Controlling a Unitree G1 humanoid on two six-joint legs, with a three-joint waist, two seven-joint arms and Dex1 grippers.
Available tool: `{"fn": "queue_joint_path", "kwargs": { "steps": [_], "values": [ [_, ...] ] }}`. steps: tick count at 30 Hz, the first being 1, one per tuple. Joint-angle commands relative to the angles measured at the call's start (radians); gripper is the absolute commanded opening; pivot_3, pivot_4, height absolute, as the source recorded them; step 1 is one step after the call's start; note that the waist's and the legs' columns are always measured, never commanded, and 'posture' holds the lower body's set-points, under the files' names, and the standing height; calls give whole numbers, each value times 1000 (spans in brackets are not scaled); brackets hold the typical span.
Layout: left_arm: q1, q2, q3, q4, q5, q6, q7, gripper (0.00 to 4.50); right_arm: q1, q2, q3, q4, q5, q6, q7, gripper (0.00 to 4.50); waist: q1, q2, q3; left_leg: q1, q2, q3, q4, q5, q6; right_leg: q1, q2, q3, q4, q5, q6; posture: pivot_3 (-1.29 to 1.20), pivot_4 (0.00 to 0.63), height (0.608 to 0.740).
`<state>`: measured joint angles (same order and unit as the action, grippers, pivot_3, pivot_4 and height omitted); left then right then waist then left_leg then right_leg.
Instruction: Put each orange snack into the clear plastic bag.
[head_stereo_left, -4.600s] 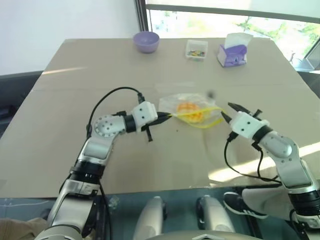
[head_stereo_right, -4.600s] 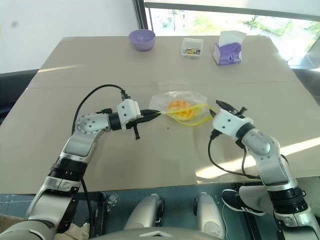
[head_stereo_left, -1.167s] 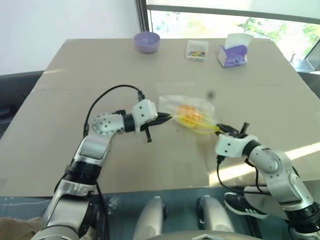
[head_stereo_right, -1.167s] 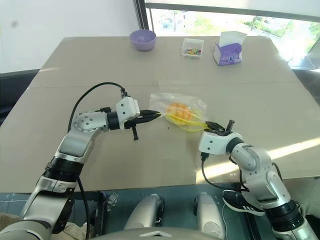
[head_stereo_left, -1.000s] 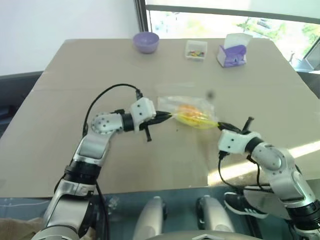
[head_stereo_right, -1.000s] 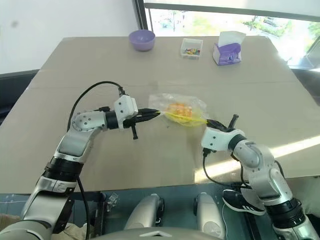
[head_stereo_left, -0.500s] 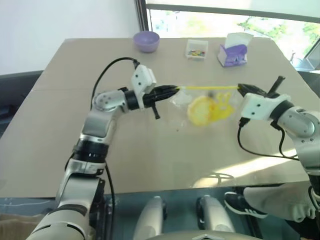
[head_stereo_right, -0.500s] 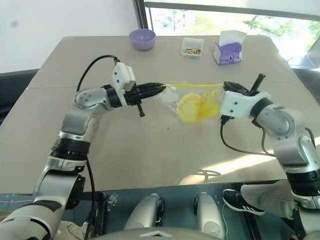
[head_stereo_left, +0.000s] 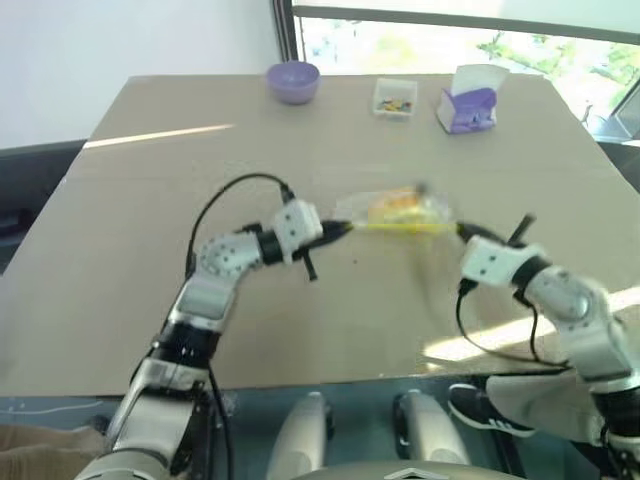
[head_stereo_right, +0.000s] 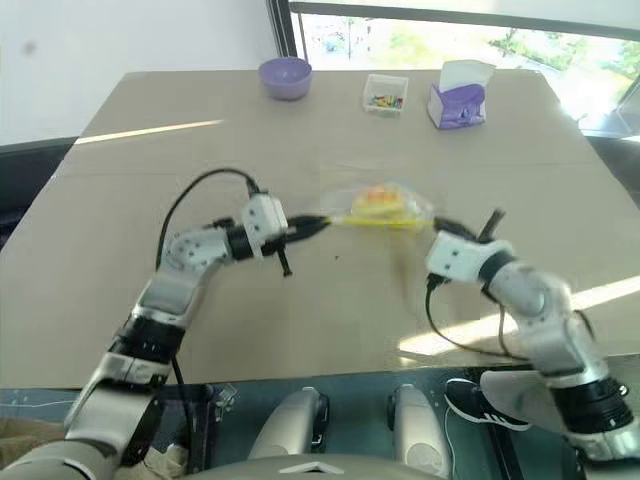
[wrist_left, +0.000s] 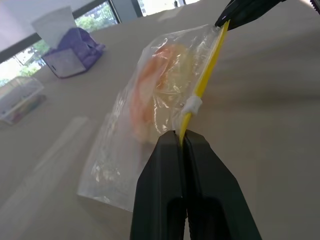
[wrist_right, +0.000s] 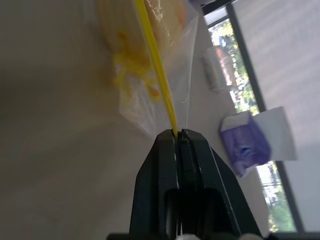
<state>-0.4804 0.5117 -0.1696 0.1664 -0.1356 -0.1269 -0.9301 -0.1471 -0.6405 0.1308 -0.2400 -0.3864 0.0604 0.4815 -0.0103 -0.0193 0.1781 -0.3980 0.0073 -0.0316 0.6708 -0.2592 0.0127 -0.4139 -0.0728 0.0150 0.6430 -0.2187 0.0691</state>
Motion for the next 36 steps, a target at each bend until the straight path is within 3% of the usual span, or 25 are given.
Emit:
{"fn": "queue_joint_path", "kwargs": {
  "steps": [1, 4, 8, 12, 18, 28, 29, 30, 36],
  "values": [
    [-22, 15, 33, -49, 7, -28, 15, 0, 11, 2, -41, -36, 26, 25, 6, 1299, 0, 0, 0, 2, 0, 0, 1, 0, 0, 2, 0, 0, 0, 0, 0, 0, 150, 740],
    [-25, 18, 38, -47, 6, -28, 14, 0, 47, -18, -88, -100, 81, 31, 43, 2665, -1, 0, 0, 5, 0, -1, 1, 0, 0, 4, 1, 0, 1, 0, 0, 0, 150, 740],
    [-33, 16, 38, -33, 15, -48, 18, 0, 72, -65, -128, -249, 217, 67, 174, 2665, -1, 0, 0, 3, 0, -1, 0, 0, 0, 3, 1, 0, 1, 0, 0, 0, 150, 740],
    [-39, 2, 27, -22, 30, -68, 30, 0, -21, -31, -53, -320, 258, 139, 216, 2665, -6, 0, 0, 3, 1, -1, 0, 0, 0, 3, 1, 0, 0, 0, 0, 0, 150, 740],
    [-56, -18, 19, -4, 47, -102, 44, 0, -244, 95, 139, -193, 191, 170, 220, 2665, -4, 0, 0, 4, 1, -1, 0, 0, 0, 3, 2, 0, 1, 0, 0, 0, 150, 740],
    [-50, -19, 21, -24, 38, -89, 34, 0, -398, 198, 239, -40, 112, 151, 190, 2665, -2, 0, 0, 2, 0, -2, 0, 0, 0, 2, 1, -1, 0, 0, 0, 0, 150, 740],
    [-49, -18, 22, -26, 37, -86, 33, 0, -403, 199, 242, -33, 107, 141, 192, 2156, -2, 0, 0, 2, 0, -2, 0, 0, 0, 2, 1, -1, 0, 0, 0, 0, 150, 740],
    [-48, -17, 23, -28, 36, -84, 33, 0, -409, 199, 246, -26, 101, 134, 193, 1948, -2, 0, 0, 2, 0, -2, 0, 0, 0, 2, 1, -1, 0, 0, 0, 0, 150, 740],
    [-41, -14, 26, -38, 35, -78, 36, 0, -436, 187, 259, 9, 56, 88, 196, 1948, -3, 0, 0, 2, 0, -2, 0, 0, 0, 2, 1, -1, 0, 0, 0, 0, 150, 740]
  ]
}}
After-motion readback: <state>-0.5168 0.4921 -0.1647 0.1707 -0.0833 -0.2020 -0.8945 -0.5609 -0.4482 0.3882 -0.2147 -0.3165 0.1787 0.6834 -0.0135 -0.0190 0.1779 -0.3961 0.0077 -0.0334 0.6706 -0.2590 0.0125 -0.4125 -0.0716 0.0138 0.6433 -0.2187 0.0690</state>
